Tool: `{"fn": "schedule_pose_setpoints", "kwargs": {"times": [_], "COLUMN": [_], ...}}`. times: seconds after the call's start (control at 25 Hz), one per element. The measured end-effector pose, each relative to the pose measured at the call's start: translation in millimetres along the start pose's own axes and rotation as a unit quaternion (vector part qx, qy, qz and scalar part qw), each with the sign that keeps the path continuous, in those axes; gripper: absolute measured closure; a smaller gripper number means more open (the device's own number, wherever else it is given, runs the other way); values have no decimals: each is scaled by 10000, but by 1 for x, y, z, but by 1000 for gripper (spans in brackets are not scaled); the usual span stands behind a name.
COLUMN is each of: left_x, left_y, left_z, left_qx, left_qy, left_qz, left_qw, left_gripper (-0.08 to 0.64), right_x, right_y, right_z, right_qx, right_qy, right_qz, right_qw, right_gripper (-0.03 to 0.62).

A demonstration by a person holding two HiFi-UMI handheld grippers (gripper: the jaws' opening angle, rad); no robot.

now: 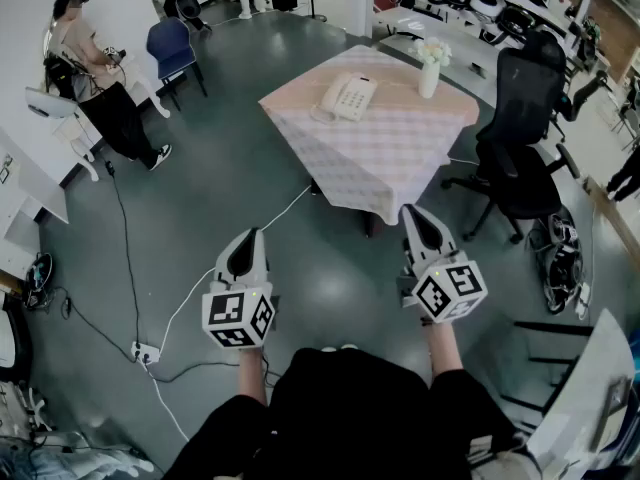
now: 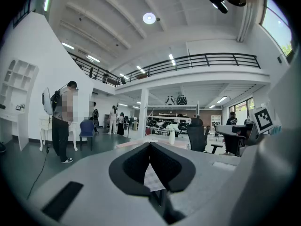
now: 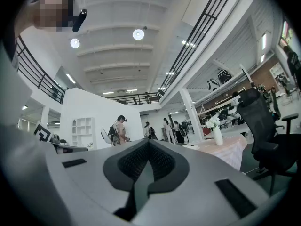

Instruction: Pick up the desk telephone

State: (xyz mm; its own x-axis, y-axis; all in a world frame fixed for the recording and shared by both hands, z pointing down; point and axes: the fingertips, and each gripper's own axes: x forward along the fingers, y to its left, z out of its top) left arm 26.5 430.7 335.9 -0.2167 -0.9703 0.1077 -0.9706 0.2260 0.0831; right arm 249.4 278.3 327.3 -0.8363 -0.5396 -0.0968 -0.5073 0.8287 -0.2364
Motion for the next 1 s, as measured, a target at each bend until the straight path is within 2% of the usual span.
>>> {"fn": "schedule_pose_setpoints", "kwargs": {"times": [0.52, 0.8, 1.0], "left_x": [4, 0, 3], "left_y": [-19, -35, -31], "left_z": [4, -8, -14], "left_qx": [-89, -147, -154], "left_qy": [-12, 105, 194], "left_qz": [-15, 26, 136], "left_qw": [10000, 9998, 9996], "left_gripper": [560, 560, 560], "right_x": [-11, -17, -6], "right_y": [-19, -25, -26], "right_z": [6, -4, -13], "right_qx": [40, 208, 355], "right_qy": [-5, 61, 122], "right_qz": [-117, -95, -2], "right_qw": [9999, 9997, 9993], "right_gripper": [600, 600, 600]}}
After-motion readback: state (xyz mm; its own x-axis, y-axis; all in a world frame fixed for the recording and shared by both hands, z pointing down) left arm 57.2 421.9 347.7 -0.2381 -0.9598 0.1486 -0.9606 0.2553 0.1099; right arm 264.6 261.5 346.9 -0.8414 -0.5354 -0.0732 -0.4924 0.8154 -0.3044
